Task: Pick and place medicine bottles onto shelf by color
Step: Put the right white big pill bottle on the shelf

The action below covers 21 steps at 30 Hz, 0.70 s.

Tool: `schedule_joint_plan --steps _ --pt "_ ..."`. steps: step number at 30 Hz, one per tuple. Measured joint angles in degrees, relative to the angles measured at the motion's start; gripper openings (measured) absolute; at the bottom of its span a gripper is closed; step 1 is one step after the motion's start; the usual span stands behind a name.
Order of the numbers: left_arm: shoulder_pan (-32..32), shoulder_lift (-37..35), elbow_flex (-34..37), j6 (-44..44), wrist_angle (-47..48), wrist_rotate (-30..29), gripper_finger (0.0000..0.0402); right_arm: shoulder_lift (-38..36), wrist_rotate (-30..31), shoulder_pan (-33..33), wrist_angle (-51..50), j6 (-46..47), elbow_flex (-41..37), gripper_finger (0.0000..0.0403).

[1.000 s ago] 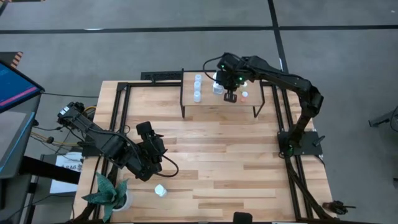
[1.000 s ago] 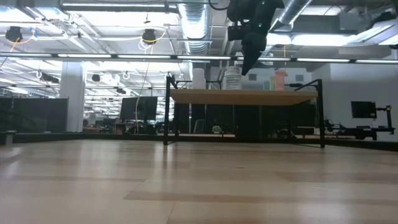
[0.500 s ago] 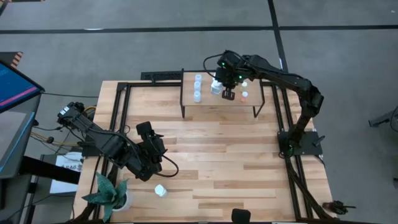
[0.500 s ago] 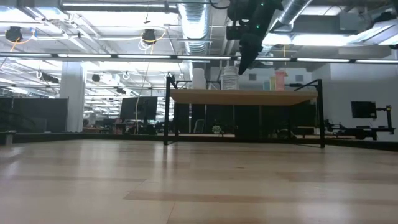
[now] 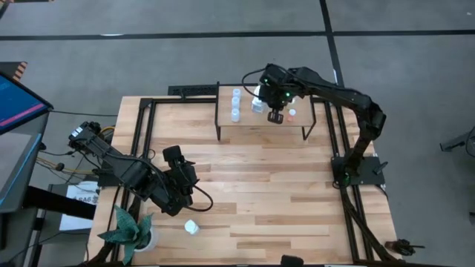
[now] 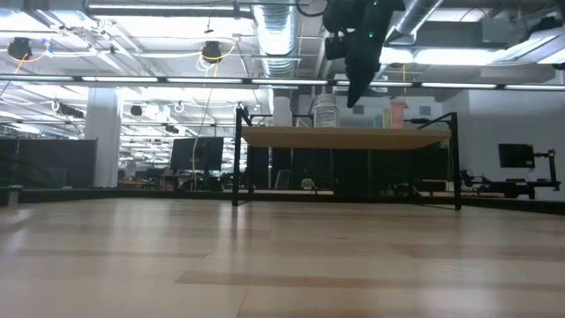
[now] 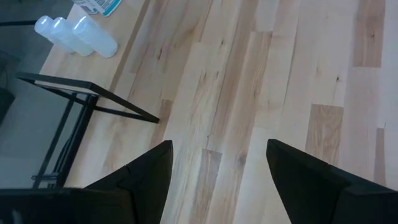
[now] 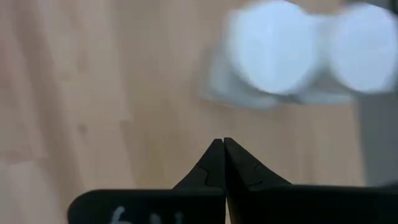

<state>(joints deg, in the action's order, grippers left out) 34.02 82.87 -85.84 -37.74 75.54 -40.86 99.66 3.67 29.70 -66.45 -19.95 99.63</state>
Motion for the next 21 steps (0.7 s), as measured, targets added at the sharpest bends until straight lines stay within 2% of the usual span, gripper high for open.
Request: schedule_joint_plan --steps 4,6,12,17,21 --pt "0.0 0.0 0.0 0.0 0.0 0.0 0.0247 0.0 -9.2 -1.2 -1.0 -0.4 0.0 0.0011" --pt "0.0 0.0 0.0 0.0 0.0 0.0 0.0247 0.0 -11.0 -2.1 -0.2 -1.3 0.0 0.001" --pt "0.0 0.0 0.0 0.0 0.0 0.0 0.0247 0.0 -9.4 -4.0 6.1 -1.1 0.0 0.0009" --pt "0.0 0.0 0.0 0.0 0.0 0.0 0.0247 0.0 -6.5 -3.2 6.3 -1.0 0.0 0.0009" --pt "0.0 0.0 0.0 0.0 0.0 0.0 0.0247 0.0 -6.4 -2.5 6.2 -0.9 0.0 0.0008"
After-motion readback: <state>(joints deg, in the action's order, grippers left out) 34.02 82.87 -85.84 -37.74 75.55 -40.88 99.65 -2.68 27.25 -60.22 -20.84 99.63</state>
